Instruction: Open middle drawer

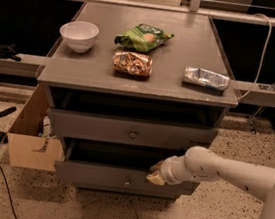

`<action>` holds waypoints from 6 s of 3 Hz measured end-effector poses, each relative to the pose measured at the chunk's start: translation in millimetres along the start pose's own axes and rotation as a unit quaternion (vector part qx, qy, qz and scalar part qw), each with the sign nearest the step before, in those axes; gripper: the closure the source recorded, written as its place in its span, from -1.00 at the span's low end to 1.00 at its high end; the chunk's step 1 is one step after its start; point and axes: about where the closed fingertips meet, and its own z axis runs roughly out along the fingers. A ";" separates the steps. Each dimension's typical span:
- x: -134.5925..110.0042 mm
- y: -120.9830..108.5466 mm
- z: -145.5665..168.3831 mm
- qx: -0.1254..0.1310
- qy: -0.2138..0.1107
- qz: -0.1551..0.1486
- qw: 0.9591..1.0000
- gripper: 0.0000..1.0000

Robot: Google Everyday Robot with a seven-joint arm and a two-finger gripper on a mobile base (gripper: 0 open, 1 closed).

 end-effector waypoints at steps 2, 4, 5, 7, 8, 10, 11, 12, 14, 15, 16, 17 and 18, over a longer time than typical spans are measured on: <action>19.0 16.9 -4.1 -0.007 -0.008 0.027 1.000 1.00; 19.4 27.1 -10.6 -0.012 -0.007 0.028 1.000 1.00; 11.9 45.3 -22.6 -0.025 -0.014 0.018 0.999 1.00; 11.9 45.3 -22.6 -0.025 -0.014 0.018 0.999 0.23; 11.3 45.1 -21.8 -0.025 -0.014 0.018 0.999 -0.22; 11.2 45.1 -21.8 -0.026 -0.014 0.018 0.999 -1.00; 12.5 45.0 -18.7 -0.025 -0.014 0.019 0.999 -1.00; 19.7 44.0 -1.8 -0.022 -0.012 0.027 0.999 -1.00; 30.0 30.0 19.1 -0.016 -0.009 0.037 0.999 -0.69; 28.6 29.9 17.2 -0.016 -0.009 0.037 0.999 -0.05; 24.9 29.3 11.3 -0.016 -0.009 0.037 0.999 0.40; 21.8 28.9 5.5 -0.016 -0.009 0.037 0.999 0.99; 22.0 28.8 4.8 -0.016 -0.009 0.037 0.999 1.00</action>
Offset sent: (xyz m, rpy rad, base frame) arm -0.1074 -0.0549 -0.0335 0.1513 0.1654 -0.1745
